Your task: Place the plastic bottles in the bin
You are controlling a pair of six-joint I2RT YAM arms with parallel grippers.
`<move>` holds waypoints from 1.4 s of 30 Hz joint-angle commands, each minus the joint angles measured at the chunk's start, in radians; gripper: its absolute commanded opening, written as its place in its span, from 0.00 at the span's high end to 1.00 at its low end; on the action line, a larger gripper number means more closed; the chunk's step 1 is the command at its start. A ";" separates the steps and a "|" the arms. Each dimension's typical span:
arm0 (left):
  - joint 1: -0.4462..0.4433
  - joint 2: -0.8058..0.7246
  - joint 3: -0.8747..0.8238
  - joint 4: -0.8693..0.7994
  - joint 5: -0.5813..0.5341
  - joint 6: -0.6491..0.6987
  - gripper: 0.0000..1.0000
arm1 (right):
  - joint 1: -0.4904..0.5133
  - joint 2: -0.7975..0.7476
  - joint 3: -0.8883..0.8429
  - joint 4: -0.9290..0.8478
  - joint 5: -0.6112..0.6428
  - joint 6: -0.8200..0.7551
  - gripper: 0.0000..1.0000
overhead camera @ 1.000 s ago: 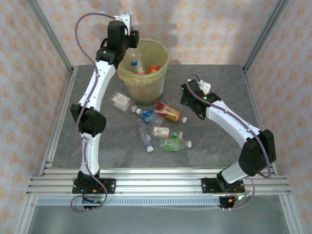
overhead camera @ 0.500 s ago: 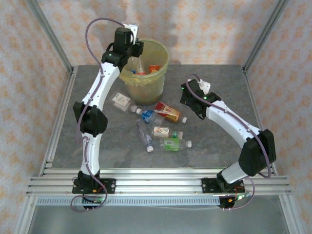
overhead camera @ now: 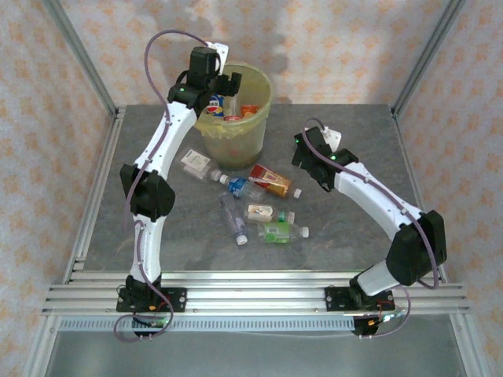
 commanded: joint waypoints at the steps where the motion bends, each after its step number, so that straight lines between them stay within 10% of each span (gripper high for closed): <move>1: -0.006 -0.100 -0.006 -0.019 -0.019 0.022 0.00 | -0.005 -0.045 0.011 -0.009 0.056 -0.019 0.01; 23: -0.010 0.047 0.155 -0.109 -0.140 -0.113 0.20 | -0.078 -0.101 -0.005 -0.039 0.039 -0.011 0.01; 42: -0.009 0.163 0.201 -0.142 -0.011 -0.198 0.25 | -0.220 0.224 0.167 -0.015 -0.215 -0.132 0.01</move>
